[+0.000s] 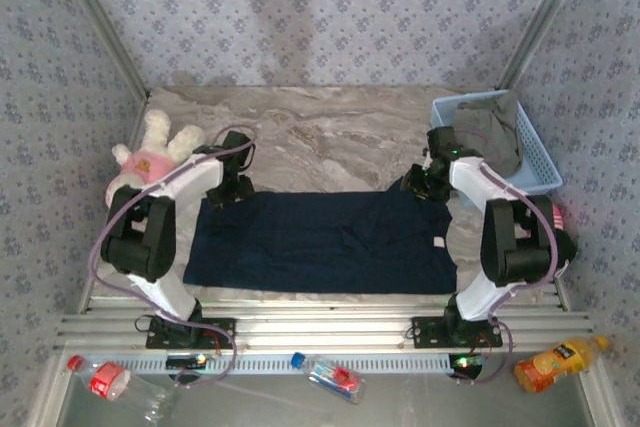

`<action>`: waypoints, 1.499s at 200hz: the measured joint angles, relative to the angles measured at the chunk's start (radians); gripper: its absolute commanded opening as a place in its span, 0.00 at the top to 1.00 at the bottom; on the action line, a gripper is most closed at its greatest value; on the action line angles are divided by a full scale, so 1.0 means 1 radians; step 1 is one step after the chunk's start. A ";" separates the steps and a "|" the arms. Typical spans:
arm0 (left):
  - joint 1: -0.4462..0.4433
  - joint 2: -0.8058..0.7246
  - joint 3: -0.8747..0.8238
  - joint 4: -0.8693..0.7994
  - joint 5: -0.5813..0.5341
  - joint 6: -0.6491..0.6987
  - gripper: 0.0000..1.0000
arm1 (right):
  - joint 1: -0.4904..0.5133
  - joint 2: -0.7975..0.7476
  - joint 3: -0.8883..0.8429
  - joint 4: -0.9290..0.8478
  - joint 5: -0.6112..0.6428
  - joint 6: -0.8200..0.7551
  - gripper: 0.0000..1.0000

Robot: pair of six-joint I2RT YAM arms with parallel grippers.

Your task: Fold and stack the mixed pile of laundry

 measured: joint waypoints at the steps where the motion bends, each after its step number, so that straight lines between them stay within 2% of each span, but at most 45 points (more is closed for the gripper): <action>1: 0.000 0.002 0.000 0.001 0.000 0.000 0.32 | 0.001 0.003 0.000 0.000 0.000 0.000 0.60; 27: 0.001 0.041 0.000 0.008 -0.002 0.000 0.32 | 0.004 0.061 0.021 -0.019 0.028 -0.022 0.56; 58: 0.001 0.067 0.000 0.014 -0.008 0.000 0.32 | -0.002 0.021 0.003 -0.091 0.105 -0.045 0.53; 102: 0.001 0.087 -0.001 0.018 -0.007 0.001 0.32 | -0.010 -0.055 -0.095 -0.134 0.122 -0.054 0.59; 117: 0.001 0.087 -0.001 0.018 -0.007 0.002 0.32 | -0.010 -0.053 -0.115 -0.134 0.119 -0.052 0.65; 168: 0.001 0.087 -0.001 0.018 -0.008 0.004 0.31 | -0.005 -0.057 -0.119 -0.142 0.108 -0.045 1.00; 195: 0.001 0.087 -0.001 0.019 -0.008 0.004 0.31 | -0.005 -0.105 -0.118 -0.194 0.118 -0.034 1.00; 241: 0.001 0.089 -0.001 0.026 -0.008 0.004 0.31 | -0.005 -0.298 -0.105 -0.302 0.139 -0.001 1.00; 254: 0.001 0.089 -0.001 0.029 -0.008 0.004 0.31 | -0.005 -0.332 -0.117 -0.307 0.131 0.011 0.79; 264: 0.001 0.089 -0.001 0.032 -0.008 0.004 0.31 | -0.005 -0.337 -0.138 -0.297 0.117 0.035 0.68; 288: 0.001 0.089 -0.001 0.035 -0.008 0.004 0.31 | 0.010 -0.323 -0.216 -0.246 0.058 0.084 0.56; 300: 0.001 0.089 -0.002 0.038 -0.008 0.004 0.31 | 0.033 -0.317 -0.248 -0.212 0.022 0.132 0.53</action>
